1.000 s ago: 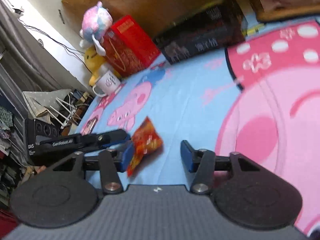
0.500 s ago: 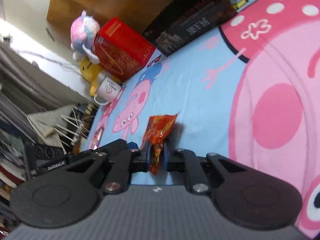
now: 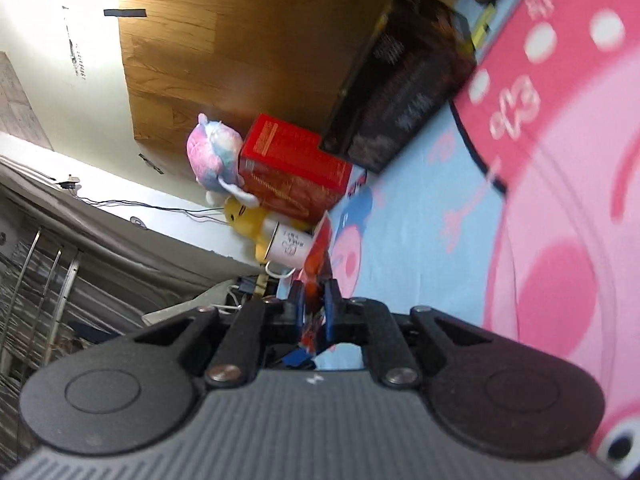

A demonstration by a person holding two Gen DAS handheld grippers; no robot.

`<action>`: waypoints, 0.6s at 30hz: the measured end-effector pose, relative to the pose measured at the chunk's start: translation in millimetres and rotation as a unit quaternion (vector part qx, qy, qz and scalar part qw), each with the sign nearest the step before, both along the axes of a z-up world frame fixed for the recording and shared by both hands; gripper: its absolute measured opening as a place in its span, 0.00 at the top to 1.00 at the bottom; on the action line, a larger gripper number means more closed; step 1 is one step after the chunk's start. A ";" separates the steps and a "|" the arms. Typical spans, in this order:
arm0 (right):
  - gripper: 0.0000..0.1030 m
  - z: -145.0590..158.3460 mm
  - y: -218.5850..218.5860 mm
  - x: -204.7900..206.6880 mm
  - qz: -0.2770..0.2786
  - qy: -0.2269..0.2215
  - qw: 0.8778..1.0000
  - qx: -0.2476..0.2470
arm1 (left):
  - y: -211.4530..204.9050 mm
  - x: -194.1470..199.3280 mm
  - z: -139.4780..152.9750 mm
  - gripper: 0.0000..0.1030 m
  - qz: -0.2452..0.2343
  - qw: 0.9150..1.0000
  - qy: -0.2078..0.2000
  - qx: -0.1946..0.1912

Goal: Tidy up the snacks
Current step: 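Grasp the red jerky pack with the left tool and lift it, then lower the red jerky pack into the black tin box and release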

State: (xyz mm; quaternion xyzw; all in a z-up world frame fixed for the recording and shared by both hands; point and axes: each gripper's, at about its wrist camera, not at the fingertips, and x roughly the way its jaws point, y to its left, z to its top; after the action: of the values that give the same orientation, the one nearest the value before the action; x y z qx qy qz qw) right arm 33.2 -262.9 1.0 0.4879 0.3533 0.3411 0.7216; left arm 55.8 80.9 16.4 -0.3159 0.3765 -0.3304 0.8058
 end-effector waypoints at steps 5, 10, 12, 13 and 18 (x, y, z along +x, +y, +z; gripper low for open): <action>0.88 33.4 1.5 37.4 -0.014 -0.048 0.998 -0.047 | -16.6 45.6 37.8 0.70 0.027 0.997 -0.053 0.042; 0.87 59.0 20.2 100.3 -0.030 -0.089 0.990 -0.110 | -30.1 111.3 56.3 0.69 0.073 0.990 -0.080 0.087; 0.87 64.5 28.7 127.9 -0.033 -0.100 0.985 -0.139 | -33.9 135.8 55.9 0.69 0.087 0.988 -0.079 0.103; 0.87 65.0 33.1 141.2 -0.035 -0.103 0.982 -0.153 | -36.3 147.4 54.6 0.69 0.094 0.986 -0.080 0.113; 0.79 53.1 51.7 188.6 -0.043 -0.127 0.964 -0.229 | -47.3 186.4 40.6 0.67 0.127 0.975 -0.074 0.166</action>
State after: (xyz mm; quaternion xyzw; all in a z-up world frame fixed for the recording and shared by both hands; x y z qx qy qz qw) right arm 221.9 -211.2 54.1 0.2773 0.3058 0.2788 0.8671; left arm 242.2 33.6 57.0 -0.1974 0.3225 -0.1811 0.9079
